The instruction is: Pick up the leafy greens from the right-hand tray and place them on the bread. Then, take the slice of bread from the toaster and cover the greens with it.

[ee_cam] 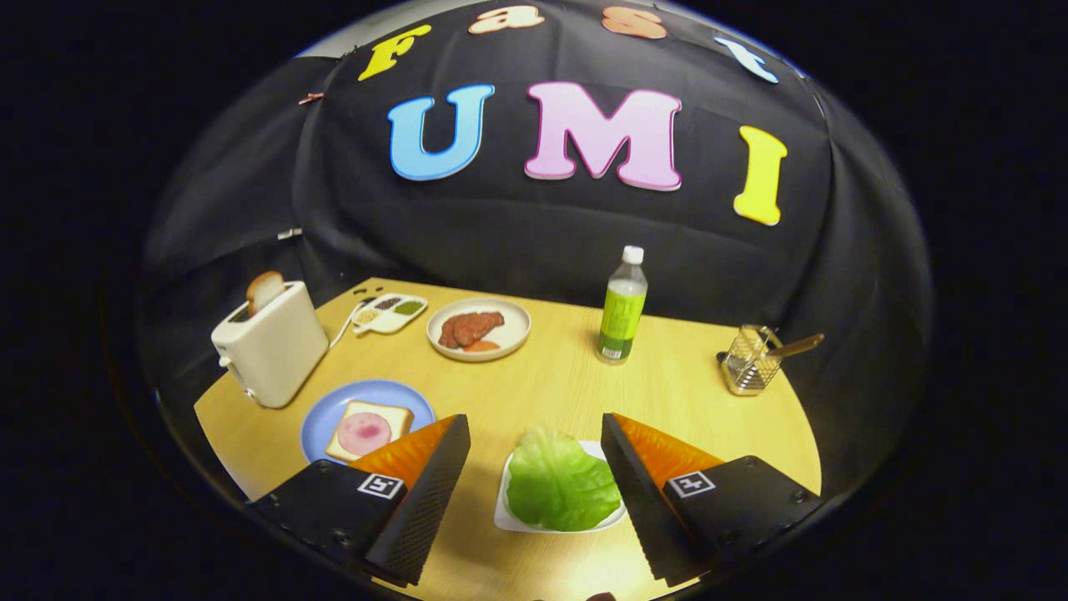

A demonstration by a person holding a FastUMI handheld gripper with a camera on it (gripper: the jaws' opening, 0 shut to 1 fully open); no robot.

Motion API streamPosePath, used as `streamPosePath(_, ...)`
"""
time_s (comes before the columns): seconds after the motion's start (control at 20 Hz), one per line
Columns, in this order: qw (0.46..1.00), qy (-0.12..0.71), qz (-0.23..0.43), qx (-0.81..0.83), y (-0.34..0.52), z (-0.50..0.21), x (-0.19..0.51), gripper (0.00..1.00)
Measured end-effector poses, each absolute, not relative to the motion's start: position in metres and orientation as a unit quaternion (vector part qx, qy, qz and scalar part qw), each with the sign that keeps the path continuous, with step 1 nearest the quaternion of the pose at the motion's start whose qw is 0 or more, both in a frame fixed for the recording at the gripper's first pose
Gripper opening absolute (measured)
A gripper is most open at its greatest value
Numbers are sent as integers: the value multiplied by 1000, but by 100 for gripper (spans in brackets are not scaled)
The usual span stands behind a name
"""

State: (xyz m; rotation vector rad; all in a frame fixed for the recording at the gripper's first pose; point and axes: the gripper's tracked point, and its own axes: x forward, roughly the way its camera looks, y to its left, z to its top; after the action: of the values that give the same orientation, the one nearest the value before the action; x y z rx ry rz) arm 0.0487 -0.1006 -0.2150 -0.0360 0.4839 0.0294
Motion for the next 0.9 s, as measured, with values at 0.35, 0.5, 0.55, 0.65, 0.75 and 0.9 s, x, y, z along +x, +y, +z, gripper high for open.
streamPosePath(0.35, 942, 335, 25, 0, -123, -311, 67, 99)
streamPosePath(0.5, 935, 353, 29, -2, -127, -332, 71, 100)
streamPosePath(0.55, 932, 361, 28, -7, -130, -339, 71, 100)
streamPosePath(0.65, 924, 381, 31, -8, -130, -354, 70, 99)
streamPosePath(0.75, 924, 381, 38, -20, -128, -355, 71, 93)
streamPosePath(0.9, 921, 387, 46, -24, -127, -356, 69, 84)
